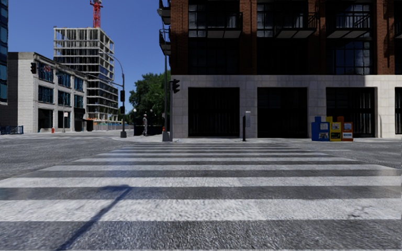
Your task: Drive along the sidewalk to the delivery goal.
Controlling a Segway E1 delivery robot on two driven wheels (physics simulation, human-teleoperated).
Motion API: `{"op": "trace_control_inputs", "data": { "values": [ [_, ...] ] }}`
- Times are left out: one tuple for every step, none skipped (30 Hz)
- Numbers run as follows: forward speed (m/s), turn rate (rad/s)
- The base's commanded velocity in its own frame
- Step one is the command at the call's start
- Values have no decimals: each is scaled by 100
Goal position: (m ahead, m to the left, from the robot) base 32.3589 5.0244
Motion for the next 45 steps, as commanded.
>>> {"op": "trace_control_inputs", "data": {
  "values": [
    [200,0],
    [200,0],
    [200,0],
    [200,0],
    [200,0],
    [200,0],
    [200,0],
    [200,0],
    [200,0],
    [200,0],
    [200,0],
    [200,0],
    [200,0],
    [200,0],
    [200,0],
    [200,0],
    [200,0],
    [200,0],
    [200,0],
    [200,0],
    [200,0],
    [200,0],
    [200,0],
    [200,0],
    [200,0],
    [200,0],
    [200,0],
    [200,0],
    [200,0],
    [200,0],
    [200,0],
    [200,0],
    [200,0],
    [200,0],
    [200,0],
    [200,0],
    [200,0],
    [200,0],
    [200,0],
    [200,0],
    [200,0],
    [200,0],
    [200,0],
    [200,0],
    [200,0]
  ]
}}
